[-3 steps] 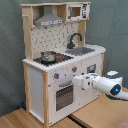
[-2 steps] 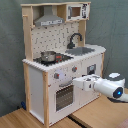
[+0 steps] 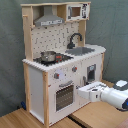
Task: Play with the kitchen
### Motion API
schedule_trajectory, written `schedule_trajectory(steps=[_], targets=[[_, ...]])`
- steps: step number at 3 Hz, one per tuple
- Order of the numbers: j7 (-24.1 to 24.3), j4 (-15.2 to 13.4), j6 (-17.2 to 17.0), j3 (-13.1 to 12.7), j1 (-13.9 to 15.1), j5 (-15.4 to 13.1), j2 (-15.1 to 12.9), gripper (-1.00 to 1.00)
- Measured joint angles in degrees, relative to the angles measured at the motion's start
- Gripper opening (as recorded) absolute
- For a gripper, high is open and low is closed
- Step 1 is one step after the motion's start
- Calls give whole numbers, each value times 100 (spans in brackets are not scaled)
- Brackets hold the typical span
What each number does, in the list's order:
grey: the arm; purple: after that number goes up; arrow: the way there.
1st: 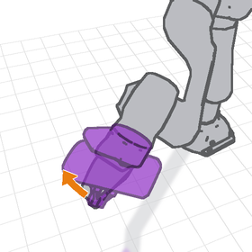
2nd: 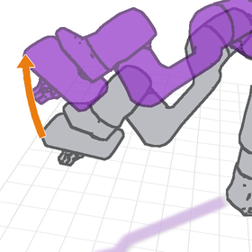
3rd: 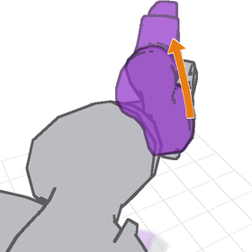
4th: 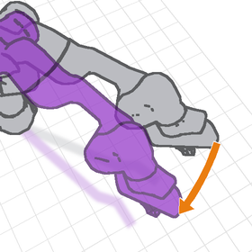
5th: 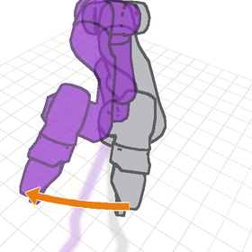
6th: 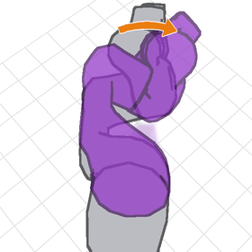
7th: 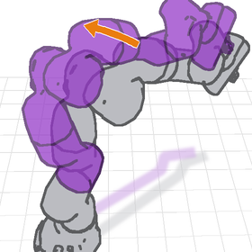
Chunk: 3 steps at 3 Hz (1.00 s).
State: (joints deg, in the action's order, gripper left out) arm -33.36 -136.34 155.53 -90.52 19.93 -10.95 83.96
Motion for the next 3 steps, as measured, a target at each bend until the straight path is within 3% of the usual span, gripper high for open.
schedule_trajectory(steps=[1, 3], targets=[[12, -135, -385, -99, -484, 0, 0, 100], [144, -1072, -432, -101, -1427, 4, -6, 100]])
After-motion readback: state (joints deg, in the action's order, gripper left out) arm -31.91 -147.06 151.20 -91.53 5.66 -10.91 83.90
